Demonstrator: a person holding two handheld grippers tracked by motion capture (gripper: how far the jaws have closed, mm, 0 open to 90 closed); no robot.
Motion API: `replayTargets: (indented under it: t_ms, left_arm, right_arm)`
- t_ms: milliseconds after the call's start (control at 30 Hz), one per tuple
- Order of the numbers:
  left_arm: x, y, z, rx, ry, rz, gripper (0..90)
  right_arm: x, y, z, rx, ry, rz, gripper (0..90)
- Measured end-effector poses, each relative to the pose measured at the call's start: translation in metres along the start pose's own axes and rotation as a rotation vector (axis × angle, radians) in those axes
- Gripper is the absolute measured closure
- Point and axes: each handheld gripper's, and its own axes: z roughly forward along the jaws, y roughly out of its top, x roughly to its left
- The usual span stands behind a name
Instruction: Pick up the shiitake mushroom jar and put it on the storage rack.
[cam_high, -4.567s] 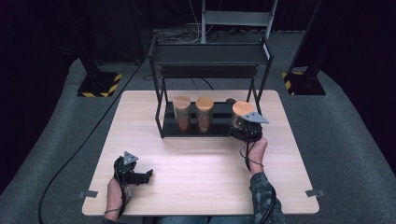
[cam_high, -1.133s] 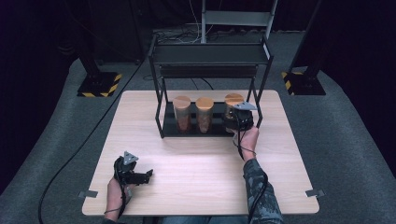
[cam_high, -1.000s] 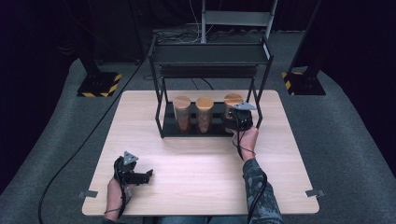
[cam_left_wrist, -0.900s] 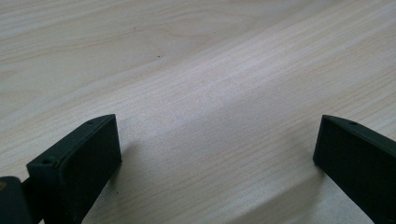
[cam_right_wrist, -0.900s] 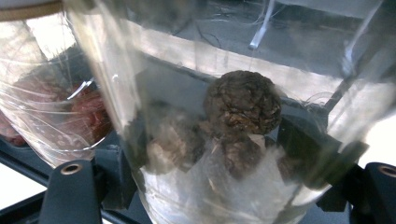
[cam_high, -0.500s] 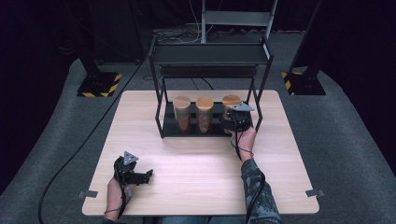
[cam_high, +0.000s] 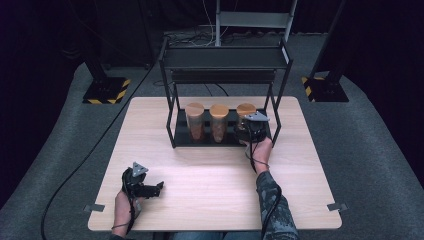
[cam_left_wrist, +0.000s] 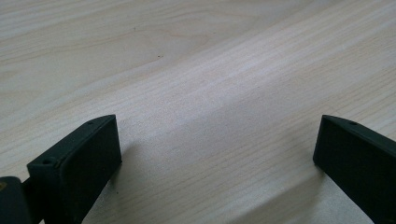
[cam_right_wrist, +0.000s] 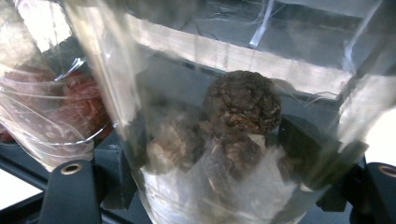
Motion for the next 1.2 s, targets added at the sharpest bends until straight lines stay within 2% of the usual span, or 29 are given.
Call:
replayTargets:
  t_ms: [733,1100,1200]
  left_arm:
    - [0.0,0.0,0.0,0.0,0.0,0.0,0.2]
    - [0.0,0.0,0.0,0.0,0.0,0.0,0.2]
    - [0.0,0.0,0.0,0.0,0.0,0.0,0.3]
  right_arm:
    - [0.004,-0.005,0.009,-0.017,-0.023,-0.011,24.5]
    - [0.006,-0.006,0.015,-0.012,-0.017,-0.007,24.5]
    - [0.006,-0.007,0.016,-0.015,-0.011,0.006,24.6]
